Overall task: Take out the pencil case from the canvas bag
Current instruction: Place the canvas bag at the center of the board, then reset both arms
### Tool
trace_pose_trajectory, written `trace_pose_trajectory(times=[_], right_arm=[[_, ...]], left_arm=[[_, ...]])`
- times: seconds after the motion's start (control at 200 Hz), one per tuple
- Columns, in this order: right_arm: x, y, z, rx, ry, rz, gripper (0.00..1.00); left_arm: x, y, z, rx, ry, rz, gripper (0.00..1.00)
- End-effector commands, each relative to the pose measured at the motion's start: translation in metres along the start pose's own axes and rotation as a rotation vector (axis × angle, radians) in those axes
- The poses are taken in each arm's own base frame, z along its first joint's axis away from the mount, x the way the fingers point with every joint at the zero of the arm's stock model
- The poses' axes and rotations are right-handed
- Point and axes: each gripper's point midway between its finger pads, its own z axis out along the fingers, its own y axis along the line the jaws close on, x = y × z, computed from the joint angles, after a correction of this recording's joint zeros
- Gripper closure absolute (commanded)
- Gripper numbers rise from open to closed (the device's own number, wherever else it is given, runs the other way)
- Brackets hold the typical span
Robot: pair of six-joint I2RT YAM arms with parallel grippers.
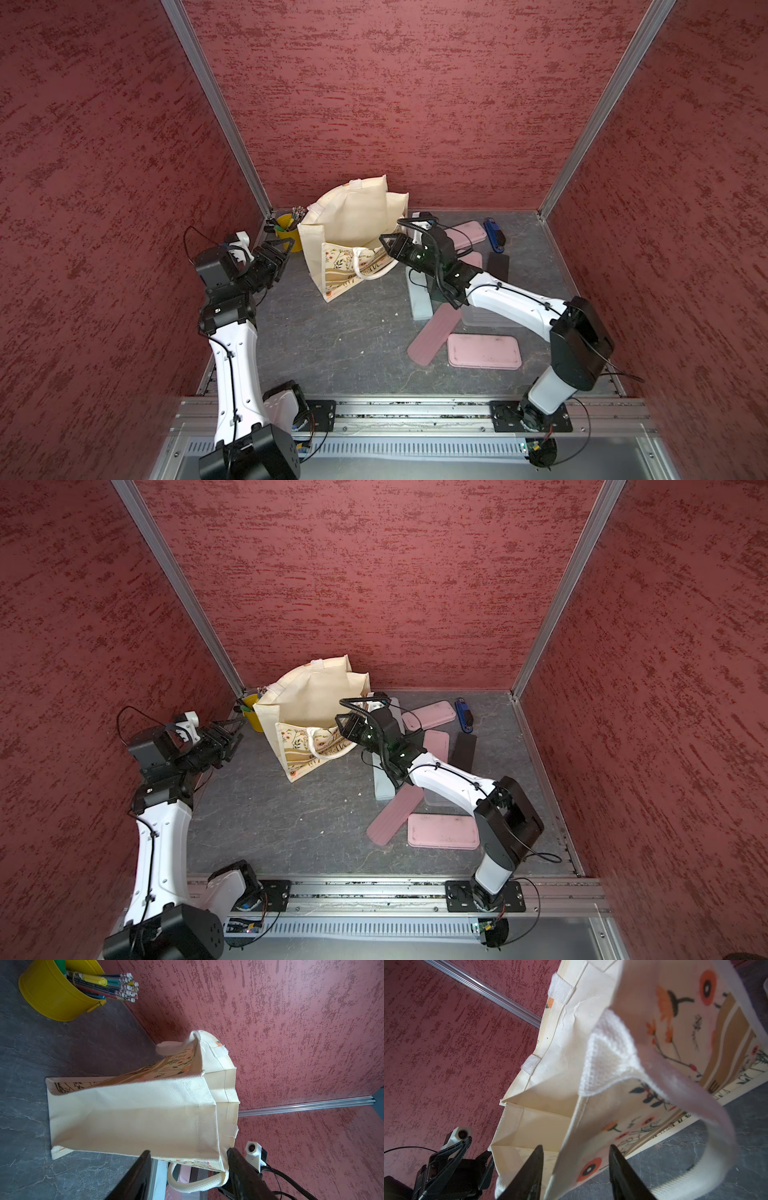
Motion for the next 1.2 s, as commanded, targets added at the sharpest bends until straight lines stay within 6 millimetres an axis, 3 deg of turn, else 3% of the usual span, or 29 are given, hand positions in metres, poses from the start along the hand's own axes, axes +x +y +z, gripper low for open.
trace_pose_trajectory(times=[0.0,0.195,0.296,0.366,0.436,0.596,0.792,0.957,1.197], right_arm=[[-0.031,0.022,-0.026,-0.018,-0.107,-0.047,0.48],[-0.057,0.042,-0.061,-0.032,-0.219,-0.125,0.46],[-0.077,0.064,-0.090,-0.051,-0.288,-0.213,0.46],[-0.089,0.066,-0.105,-0.008,-0.339,-0.300,0.45],[-0.104,0.056,-0.123,0.098,-0.414,-0.402,0.42],[-0.140,0.010,-0.186,0.398,-0.678,-0.576,0.27],[-0.158,-0.066,-0.239,0.643,-0.757,-0.636,0.23],[-0.157,-0.145,-0.270,0.825,-0.777,-0.640,0.20],[-0.138,-0.261,-0.287,1.027,-0.763,-0.615,0.18]], left_arm=[[-0.003,0.008,-0.004,-0.025,-0.033,0.032,0.40],[-0.019,0.025,-0.010,-0.094,-0.132,0.081,0.40],[-0.026,0.039,-0.014,-0.148,-0.181,0.108,0.40],[-0.031,0.050,-0.018,-0.195,-0.233,0.136,0.39],[-0.036,0.065,-0.021,-0.239,-0.301,0.153,0.39],[-0.044,0.104,-0.022,-0.304,-0.444,0.218,0.39],[-0.037,0.131,-0.039,-0.431,-0.617,0.374,0.37],[-0.026,0.148,-0.042,-0.514,-0.652,0.470,0.35],[-0.005,0.173,-0.033,-0.478,-0.685,0.566,0.35]])
